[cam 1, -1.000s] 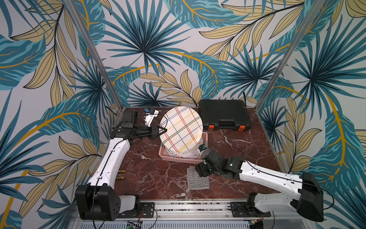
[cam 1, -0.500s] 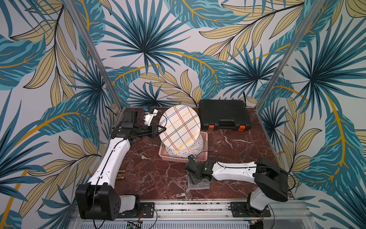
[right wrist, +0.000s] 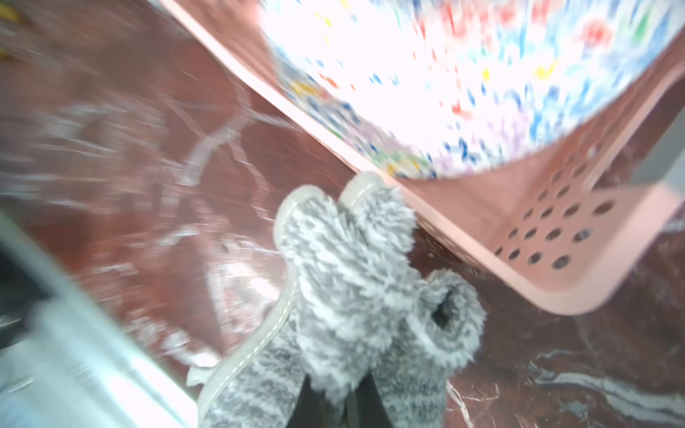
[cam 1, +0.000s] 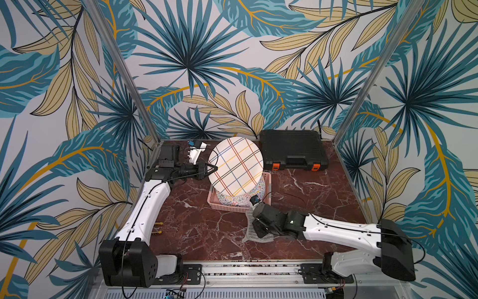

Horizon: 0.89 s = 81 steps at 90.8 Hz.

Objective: Wipe the wet plate dry
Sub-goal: Pick up the towel at the center of the board, then wipe the plate with towel.

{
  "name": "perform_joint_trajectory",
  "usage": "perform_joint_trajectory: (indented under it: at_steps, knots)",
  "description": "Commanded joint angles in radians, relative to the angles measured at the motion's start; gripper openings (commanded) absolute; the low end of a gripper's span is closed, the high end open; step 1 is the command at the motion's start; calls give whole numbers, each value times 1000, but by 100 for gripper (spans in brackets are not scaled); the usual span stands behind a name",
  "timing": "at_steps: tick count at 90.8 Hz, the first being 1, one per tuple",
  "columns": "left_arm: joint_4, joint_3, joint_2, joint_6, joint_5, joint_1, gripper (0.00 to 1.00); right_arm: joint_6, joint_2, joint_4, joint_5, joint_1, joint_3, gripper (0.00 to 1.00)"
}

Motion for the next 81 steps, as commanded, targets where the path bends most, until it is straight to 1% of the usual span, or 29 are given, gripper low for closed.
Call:
perform_joint_trajectory:
  at_steps: [1,7,16,25,29,36,49,60,70,76,81]
  knots:
    - [50,-5,-8,18,69,7,0,-141,-69,-3,-130,2,61,0]
    - [44,-6,-11,36,85,7,0,-182,-86,-3,-130,-2,138,0]
    - [41,-10,-13,46,97,7,0,-222,-66,8,-90,-15,268,0]
    - [21,-10,-18,67,112,8,0,-232,-6,32,42,-21,395,0]
    - [17,-13,-21,73,127,8,0,-240,42,43,114,-22,455,0]
    - [18,-15,-22,71,164,6,0,-253,135,42,199,-25,567,0]
    - [9,-14,-18,79,223,2,0,-277,337,40,316,-38,800,0]
    - [5,-9,-18,74,231,-1,0,-234,480,21,363,-84,955,0]
    - [-6,-3,-20,77,247,-1,0,-189,530,11,364,-132,1006,0]
    - [-1,-5,-26,70,247,-1,0,-181,520,10,392,-153,987,0]
    - [7,-6,-30,60,243,-1,0,-180,491,10,423,-166,935,0]
